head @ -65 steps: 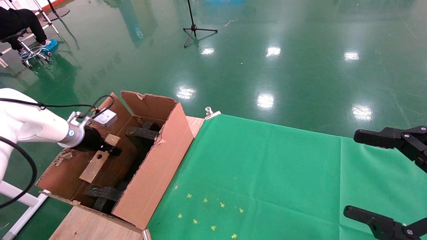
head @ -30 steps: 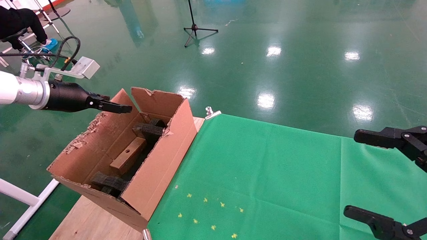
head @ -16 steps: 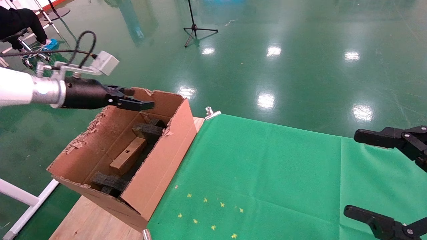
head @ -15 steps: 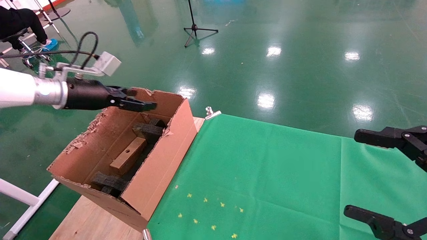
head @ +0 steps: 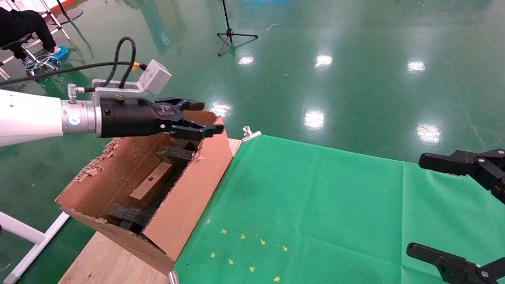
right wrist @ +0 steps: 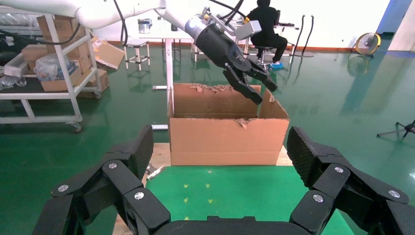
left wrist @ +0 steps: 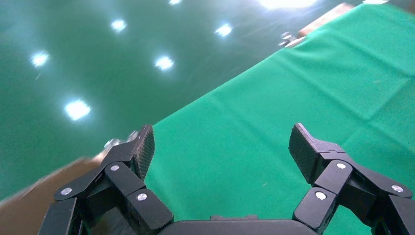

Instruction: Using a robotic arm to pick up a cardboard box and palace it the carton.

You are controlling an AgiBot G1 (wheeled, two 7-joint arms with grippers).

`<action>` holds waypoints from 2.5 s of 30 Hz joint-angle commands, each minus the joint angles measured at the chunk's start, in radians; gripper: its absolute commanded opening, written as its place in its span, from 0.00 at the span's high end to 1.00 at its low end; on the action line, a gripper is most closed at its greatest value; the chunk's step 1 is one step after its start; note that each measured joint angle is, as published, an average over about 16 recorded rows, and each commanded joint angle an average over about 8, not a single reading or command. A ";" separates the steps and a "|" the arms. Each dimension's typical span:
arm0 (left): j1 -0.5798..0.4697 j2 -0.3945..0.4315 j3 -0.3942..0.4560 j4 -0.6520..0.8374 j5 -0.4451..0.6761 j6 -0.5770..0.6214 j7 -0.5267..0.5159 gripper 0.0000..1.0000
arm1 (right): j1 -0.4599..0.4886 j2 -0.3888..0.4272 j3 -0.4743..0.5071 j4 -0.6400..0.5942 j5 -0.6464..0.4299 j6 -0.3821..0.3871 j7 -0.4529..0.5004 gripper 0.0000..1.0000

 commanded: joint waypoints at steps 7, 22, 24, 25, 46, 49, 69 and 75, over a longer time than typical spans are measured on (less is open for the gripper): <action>0.118 -0.014 -0.060 -0.155 -0.145 0.041 0.037 0.00 | 0.000 0.000 0.000 0.000 0.000 0.000 0.000 0.00; 0.344 -0.042 -0.174 -0.451 -0.423 0.118 0.106 0.00 | 0.000 0.000 0.000 0.000 0.000 0.000 0.000 0.00; 0.374 -0.045 -0.190 -0.491 -0.460 0.128 0.116 0.00 | 0.000 0.000 0.000 0.000 0.000 0.000 0.000 0.00; 0.389 -0.047 -0.197 -0.510 -0.478 0.133 0.120 0.00 | 0.000 0.000 0.000 0.000 0.000 0.000 0.000 0.00; 0.476 -0.058 -0.241 -0.623 -0.586 0.163 0.146 0.00 | 0.000 0.000 0.000 0.000 0.000 0.001 0.000 0.00; 0.472 -0.058 -0.239 -0.619 -0.582 0.162 0.145 0.00 | 0.000 0.000 0.000 0.000 0.000 0.001 0.000 0.00; 0.461 -0.056 -0.234 -0.604 -0.568 0.158 0.143 0.00 | 0.000 0.000 0.000 0.000 0.000 0.000 0.000 0.00; 0.460 -0.056 -0.234 -0.603 -0.566 0.157 0.142 0.00 | 0.000 0.000 0.000 0.000 0.000 0.000 0.000 0.00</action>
